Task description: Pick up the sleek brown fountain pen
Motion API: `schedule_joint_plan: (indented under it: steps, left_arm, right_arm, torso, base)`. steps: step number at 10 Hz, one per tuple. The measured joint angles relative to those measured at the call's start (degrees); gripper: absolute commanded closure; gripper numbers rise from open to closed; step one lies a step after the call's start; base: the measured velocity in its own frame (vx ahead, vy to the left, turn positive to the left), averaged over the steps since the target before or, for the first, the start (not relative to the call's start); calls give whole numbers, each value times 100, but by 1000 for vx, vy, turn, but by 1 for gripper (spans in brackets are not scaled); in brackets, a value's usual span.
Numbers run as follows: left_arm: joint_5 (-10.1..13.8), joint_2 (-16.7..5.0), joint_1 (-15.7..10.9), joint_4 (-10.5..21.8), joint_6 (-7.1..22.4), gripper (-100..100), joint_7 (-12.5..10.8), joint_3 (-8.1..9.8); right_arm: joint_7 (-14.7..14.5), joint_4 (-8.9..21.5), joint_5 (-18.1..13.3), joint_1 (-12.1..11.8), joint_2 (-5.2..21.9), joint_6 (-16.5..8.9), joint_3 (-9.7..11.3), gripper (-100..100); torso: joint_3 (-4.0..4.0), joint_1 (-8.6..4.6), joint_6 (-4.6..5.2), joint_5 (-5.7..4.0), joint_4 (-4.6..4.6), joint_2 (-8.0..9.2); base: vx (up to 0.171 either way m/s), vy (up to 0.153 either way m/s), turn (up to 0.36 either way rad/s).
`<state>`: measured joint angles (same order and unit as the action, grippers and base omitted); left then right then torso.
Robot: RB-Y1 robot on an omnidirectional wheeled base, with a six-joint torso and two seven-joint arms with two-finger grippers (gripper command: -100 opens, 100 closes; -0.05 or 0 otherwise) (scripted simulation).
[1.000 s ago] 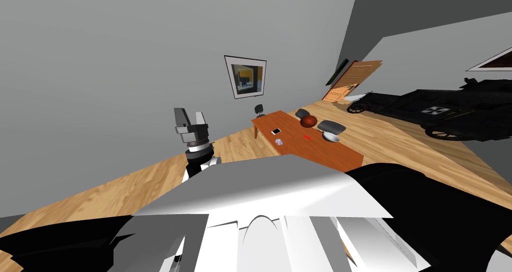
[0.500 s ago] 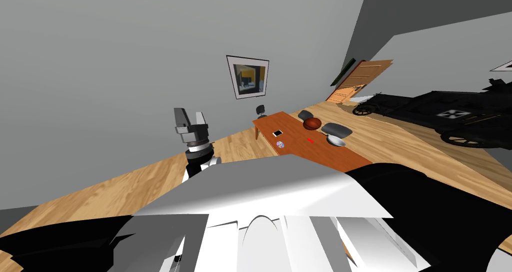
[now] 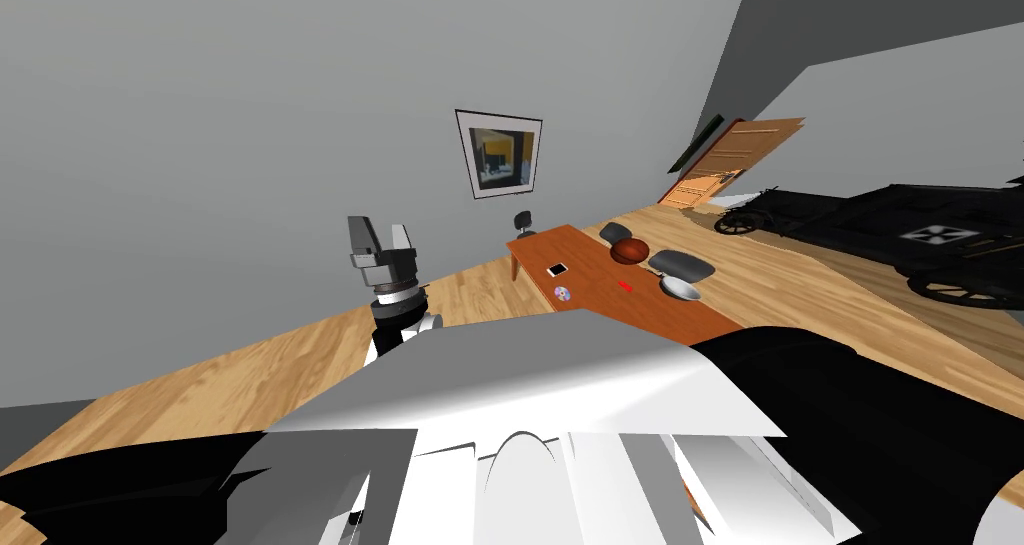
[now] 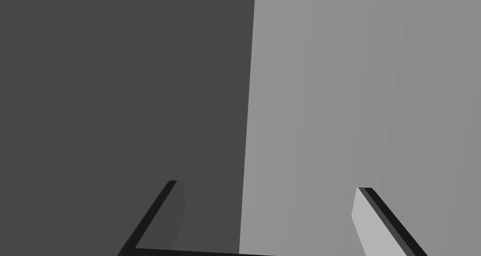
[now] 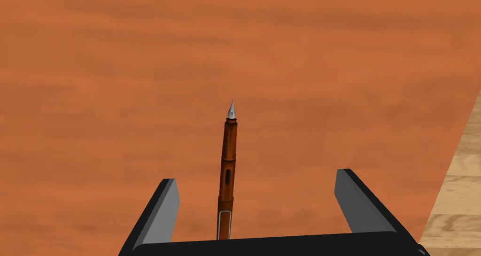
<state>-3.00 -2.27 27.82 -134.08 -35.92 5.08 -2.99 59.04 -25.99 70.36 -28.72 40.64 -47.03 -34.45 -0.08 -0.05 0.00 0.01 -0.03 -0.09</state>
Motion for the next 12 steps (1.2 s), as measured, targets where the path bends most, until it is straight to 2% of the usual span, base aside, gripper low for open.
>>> schedule_joint_plan:
  steps: [1, 3, 5, 6, 7, 9, 10, 11, 12]
  left_arm:
    - [0, 0, 0, 0, 0, 0, 0, 0]
    - [0, 0, 0, 0, 0, 0, 0, 0]
    - [0, 0, 0, 0, 0, 0, 0, 0]
    - [0, 0, 0, 0, 0, 0, 0, 0]
    - [0, 0, 0, 0, 0, 0, 0, 0]
    - [0, 0, 0, 0, 0, 0, 0, 0]
    - [0, 0, 0, 0, 0, 0, 0, 1]
    - [0, 0, 0, 0, 0, 0, 0, 0]
    - [0, 0, 0, 0, 0, 0, 0, 0]
  right_arm:
    - [-81, 442, 134, 148, 85, -95, -12, -100]
    - [177, 188, 107, -2, 6, -210, 47, -100]
    - [352, 448, 219, 44, 41, -387, 94, -100]
    - [369, 459, 223, 47, 43, -407, 97, 0]
    - [368, 458, 223, 47, 43, -405, 96, -100]
    - [307, 535, 129, 177, -125, -227, 114, -100]
    - [460, 273, 23, 113, -278, -151, 165, -100]
    - [490, 270, 1, 132, -320, -103, 167, -100]
    - [376, 438, 30, 209, -296, -75, 143, -100]
  torso:
    - [-2, -2, -1, -1, -1, -4]
    - [5, 5, 2, 1, 2, 10]
    - [2, 0, 0, 0, 1, 3]
    - [4, 4, 2, 1, 1, 9]
    - [7, 8, 2, 2, 3, 13]
    - [9, -14, 3, -4, 3, 15]
    - [9, -20, 2, -5, 4, 17]
    - [9, -13, 1, -3, 3, 15]
    - [9, -4, 1, -4, 4, 15]
  base:
    - [36, -27, 36]
    - [19, -15, 23]
    - [26, -21, 37]
    - [0, 0, 0]
    - [2, -35, -58]
    - [3, -80, -51]
    - [6, -57, -11]
    - [7, -18, 5]
    - [0, 0, 0]
